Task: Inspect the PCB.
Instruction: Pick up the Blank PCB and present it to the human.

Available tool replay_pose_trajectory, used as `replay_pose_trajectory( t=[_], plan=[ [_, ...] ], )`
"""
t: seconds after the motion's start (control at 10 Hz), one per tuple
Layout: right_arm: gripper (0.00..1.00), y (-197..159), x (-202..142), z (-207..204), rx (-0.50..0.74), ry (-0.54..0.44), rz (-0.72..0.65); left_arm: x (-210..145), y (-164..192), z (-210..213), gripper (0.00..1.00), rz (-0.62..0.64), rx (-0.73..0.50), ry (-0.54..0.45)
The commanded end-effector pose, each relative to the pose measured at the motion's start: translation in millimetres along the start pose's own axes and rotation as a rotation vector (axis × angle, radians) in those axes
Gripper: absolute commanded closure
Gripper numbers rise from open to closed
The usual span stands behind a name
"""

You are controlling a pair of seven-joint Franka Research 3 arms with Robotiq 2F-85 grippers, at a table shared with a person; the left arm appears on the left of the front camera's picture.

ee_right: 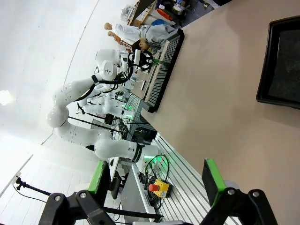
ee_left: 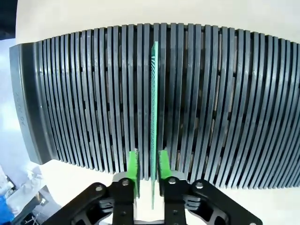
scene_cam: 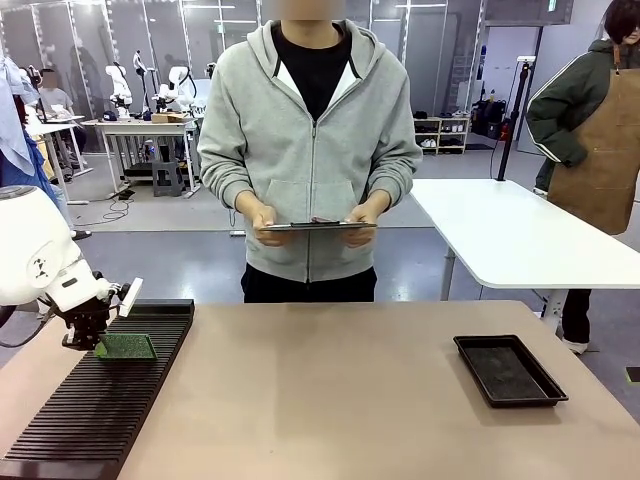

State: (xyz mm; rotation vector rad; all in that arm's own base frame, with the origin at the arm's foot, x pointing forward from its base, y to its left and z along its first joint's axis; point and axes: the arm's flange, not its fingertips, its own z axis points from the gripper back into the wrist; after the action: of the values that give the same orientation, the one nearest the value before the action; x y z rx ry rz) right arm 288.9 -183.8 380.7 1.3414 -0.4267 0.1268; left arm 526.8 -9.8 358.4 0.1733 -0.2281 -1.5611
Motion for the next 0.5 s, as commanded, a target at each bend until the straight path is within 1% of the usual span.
replay_pose_trajectory(
  t=[0.0,0.4],
  plan=[
    [0.0,0.7,-0.4,0.5,0.005,-0.002,0.003,0.0,-1.8,3.3,1.0,0.006,0.022,-0.011],
    [0.0,0.7,-0.4,0.5,0.005,-0.002,0.003,-1.8,0.1,12.6,1.0,0.027,-0.011,-0.003]
  ],
)
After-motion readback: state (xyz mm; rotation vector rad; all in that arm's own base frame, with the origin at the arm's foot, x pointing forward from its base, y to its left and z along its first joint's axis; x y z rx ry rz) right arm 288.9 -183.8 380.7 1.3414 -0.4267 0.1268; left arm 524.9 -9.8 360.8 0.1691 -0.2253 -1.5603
